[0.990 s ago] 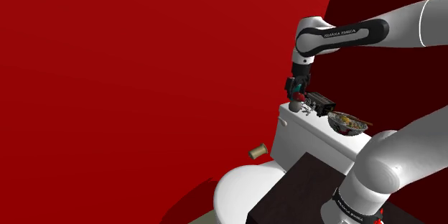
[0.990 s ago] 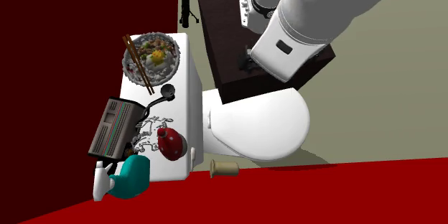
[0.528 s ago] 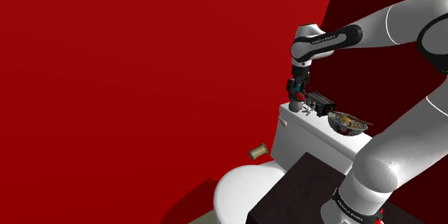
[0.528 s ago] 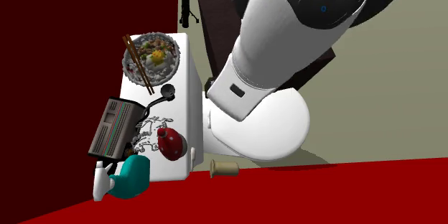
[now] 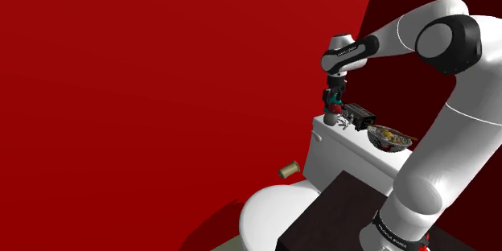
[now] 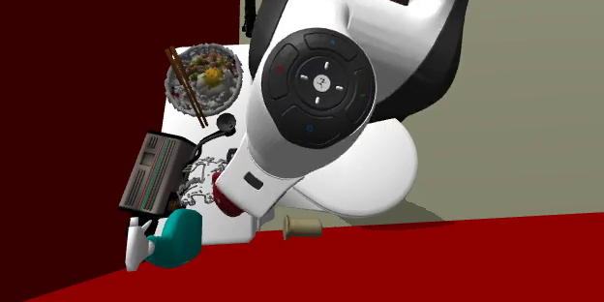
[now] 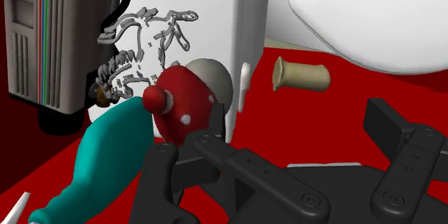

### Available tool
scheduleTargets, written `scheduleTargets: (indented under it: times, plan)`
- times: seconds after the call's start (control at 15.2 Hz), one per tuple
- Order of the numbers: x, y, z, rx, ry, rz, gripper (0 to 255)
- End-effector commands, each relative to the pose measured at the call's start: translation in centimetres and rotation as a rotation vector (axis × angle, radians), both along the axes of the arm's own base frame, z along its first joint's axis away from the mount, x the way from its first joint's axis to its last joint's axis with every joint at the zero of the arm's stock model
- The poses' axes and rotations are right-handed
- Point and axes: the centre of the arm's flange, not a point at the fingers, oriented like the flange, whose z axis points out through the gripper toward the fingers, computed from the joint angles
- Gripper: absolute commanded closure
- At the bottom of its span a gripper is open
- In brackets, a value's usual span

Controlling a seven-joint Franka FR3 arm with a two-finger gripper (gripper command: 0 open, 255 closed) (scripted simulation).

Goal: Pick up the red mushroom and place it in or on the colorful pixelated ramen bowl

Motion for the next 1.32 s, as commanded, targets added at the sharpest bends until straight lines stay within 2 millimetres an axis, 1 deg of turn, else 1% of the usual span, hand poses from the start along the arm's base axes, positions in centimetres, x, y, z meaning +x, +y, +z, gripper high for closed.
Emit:
scheduleTargets:
  times: [0.0, 0.4, 0.46, 0.86, 0.92, 1.25]
  plan:
    - [1.1, -2.0, -1.0, -0.018, 0.001, 0.007, 0]
    - [4.1, -8.3, -3.0, -0.07, 0.005, 0.025, 0]
    - [4.2, -8.5, -3.0, -0.072, 0.005, 0.025, 0]
    - [3.9, -9.3, -6.1, -0.072, 0.005, 0.025, 0]
    - [3.8, -9.5, -6.9, -0.072, 0.005, 0.025, 0]
    - [3.8, -9.5, -6.9, -0.072, 0.005, 0.025, 0]
